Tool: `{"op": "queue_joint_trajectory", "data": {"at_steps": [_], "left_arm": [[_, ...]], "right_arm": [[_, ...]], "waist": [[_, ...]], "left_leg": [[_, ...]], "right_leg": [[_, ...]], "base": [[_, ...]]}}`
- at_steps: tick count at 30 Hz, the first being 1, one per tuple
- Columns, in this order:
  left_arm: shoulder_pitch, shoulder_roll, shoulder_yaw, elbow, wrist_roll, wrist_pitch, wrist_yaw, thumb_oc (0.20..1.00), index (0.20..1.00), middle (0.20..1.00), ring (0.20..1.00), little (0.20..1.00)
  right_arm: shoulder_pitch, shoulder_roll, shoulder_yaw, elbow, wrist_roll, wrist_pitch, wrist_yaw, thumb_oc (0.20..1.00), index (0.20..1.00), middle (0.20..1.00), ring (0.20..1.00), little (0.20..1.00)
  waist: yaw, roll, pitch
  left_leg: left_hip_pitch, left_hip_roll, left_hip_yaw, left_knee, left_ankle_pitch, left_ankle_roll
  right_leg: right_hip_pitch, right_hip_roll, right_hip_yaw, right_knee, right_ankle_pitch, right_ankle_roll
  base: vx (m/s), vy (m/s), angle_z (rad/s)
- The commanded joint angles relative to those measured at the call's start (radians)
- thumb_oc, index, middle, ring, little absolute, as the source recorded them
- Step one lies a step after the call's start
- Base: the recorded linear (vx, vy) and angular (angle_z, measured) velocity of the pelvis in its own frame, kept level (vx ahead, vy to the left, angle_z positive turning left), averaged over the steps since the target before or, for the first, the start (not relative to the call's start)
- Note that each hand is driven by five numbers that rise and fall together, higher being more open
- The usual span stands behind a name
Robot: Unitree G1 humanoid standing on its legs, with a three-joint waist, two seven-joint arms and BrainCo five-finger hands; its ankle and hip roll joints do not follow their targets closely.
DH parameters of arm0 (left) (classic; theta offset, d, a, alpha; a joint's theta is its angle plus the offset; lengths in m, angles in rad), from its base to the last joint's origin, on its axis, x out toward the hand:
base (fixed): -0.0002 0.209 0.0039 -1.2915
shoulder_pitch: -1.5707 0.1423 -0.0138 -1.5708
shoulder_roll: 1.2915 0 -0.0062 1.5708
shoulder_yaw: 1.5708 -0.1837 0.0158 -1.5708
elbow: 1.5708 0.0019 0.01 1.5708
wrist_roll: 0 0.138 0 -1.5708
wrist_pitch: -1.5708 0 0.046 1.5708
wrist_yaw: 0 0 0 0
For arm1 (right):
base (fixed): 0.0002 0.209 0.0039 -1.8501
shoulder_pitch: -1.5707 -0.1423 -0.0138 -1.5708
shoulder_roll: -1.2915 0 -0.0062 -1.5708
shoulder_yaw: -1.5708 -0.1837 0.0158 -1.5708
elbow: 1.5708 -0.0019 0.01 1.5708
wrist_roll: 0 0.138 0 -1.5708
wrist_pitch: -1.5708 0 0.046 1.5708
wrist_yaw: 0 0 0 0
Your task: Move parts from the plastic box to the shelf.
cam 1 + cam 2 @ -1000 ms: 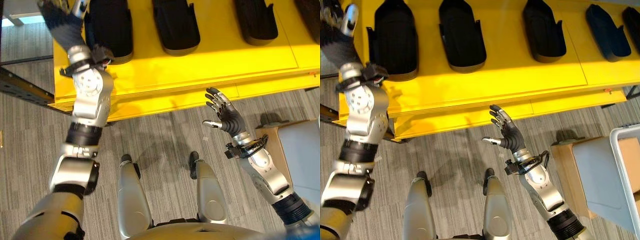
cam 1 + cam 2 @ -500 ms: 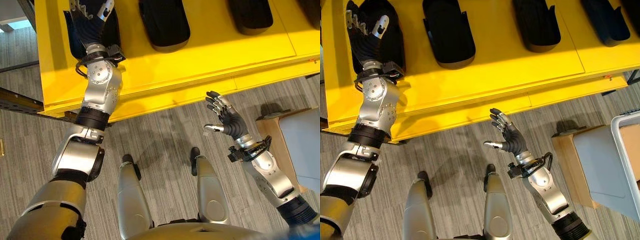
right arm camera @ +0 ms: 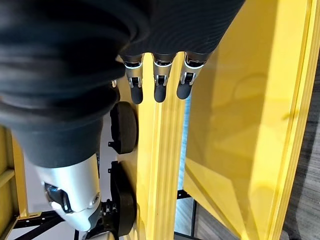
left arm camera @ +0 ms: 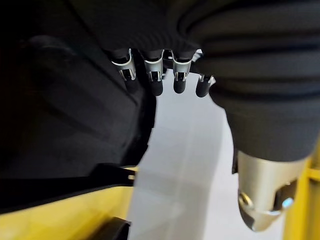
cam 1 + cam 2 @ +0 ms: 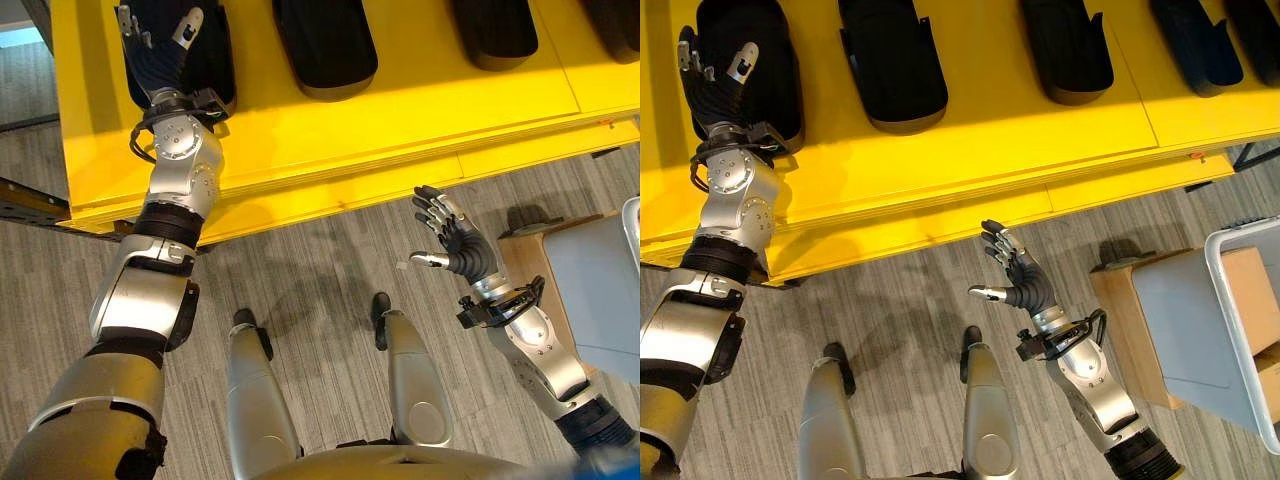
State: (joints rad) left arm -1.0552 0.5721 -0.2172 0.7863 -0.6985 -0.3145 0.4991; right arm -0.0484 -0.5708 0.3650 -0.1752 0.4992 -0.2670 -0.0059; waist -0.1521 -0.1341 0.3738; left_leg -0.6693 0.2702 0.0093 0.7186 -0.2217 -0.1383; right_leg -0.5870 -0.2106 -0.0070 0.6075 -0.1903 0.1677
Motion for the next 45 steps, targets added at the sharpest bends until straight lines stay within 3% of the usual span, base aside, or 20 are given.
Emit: {"op": "queue_joint_trajectory", "data": {"at_steps": [1,11,15,16,17,27,45], "left_arm": [[-0.097,0.054,-0.039,0.086,-0.002,-0.008,-0.042,1.000,1.000,1.000,1.000,1.000],[-0.153,0.078,-0.099,0.240,0.083,0.057,-0.082,1.000,1.000,1.000,1.000,1.000],[-0.141,0.060,-0.063,0.294,0.053,0.070,-0.089,1.000,1.000,1.000,1.000,1.000],[-0.134,0.057,-0.049,0.306,0.039,0.071,-0.091,1.000,1.000,1.000,1.000,1.000],[-0.129,0.056,-0.039,0.311,0.032,0.073,-0.091,1.000,1.000,1.000,1.000,1.000],[-0.013,0.050,0.122,0.391,-0.090,0.107,-0.107,1.000,1.000,1.000,1.000,1.000],[0.058,0.078,0.194,0.393,-0.115,0.107,-0.105,1.000,1.000,1.000,1.000,1.000]], "right_arm": [[0.016,-0.038,-0.034,-0.053,0.037,-0.079,0.005,1.000,1.000,1.000,1.000,1.000],[0.051,-0.050,-0.048,-0.067,0.054,-0.084,0.029,1.000,1.000,1.000,1.000,1.000],[0.057,-0.054,-0.039,-0.073,0.057,-0.080,0.034,1.000,1.000,1.000,1.000,1.000],[0.059,-0.053,-0.037,-0.074,0.057,-0.079,0.036,1.000,1.000,1.000,1.000,1.000],[0.059,-0.054,-0.036,-0.077,0.058,-0.078,0.036,1.000,1.000,1.000,1.000,1.000],[0.066,-0.061,-0.036,-0.086,0.064,-0.063,0.033,1.000,1.000,1.000,1.000,1.000],[0.074,-0.065,-0.044,-0.095,0.058,-0.056,0.032,1.000,1.000,1.000,1.000,1.000]], "waist": [[0.004,0.014,-0.042],[-0.016,-0.002,-0.049],[-0.016,-0.005,-0.049],[-0.015,-0.005,-0.051],[-0.015,-0.008,-0.048],[-0.002,-0.013,-0.054],[0.014,-0.006,-0.042]], "left_leg": [[0.019,0.037,-0.067,-0.050,0.089,-0.012],[-0.009,0.042,-0.063,-0.037,0.084,-0.011],[-0.014,0.040,-0.064,-0.028,0.077,-0.008],[-0.004,0.045,-0.066,-0.015,0.043,-0.013],[-0.015,0.042,-0.064,-0.024,0.075,-0.008],[-0.013,0.041,-0.064,-0.028,0.074,-0.014],[-0.009,0.041,-0.062,-0.027,0.076,-0.015]], "right_leg": [[-0.007,-0.025,0.027,0.016,0.094,0.004],[-0.033,-0.023,0.038,0.009,0.105,0.007],[-0.043,-0.021,0.045,0.014,0.106,0.009],[-0.034,-0.020,0.044,0.028,0.075,0.012],[-0.045,-0.020,0.045,0.017,0.105,0.008],[-0.051,-0.019,0.043,0.033,0.099,0.002],[-0.054,-0.022,0.050,0.038,0.098,0.003]], "base": [[0.00,0.000,0.00],[0.00,0.007,-0.03],[0.03,0.009,-0.01],[0.00,0.008,-0.04],[0.00,0.002,-0.08],[-0.01,0.000,-0.01],[0.00,0.000,0.00]]}}
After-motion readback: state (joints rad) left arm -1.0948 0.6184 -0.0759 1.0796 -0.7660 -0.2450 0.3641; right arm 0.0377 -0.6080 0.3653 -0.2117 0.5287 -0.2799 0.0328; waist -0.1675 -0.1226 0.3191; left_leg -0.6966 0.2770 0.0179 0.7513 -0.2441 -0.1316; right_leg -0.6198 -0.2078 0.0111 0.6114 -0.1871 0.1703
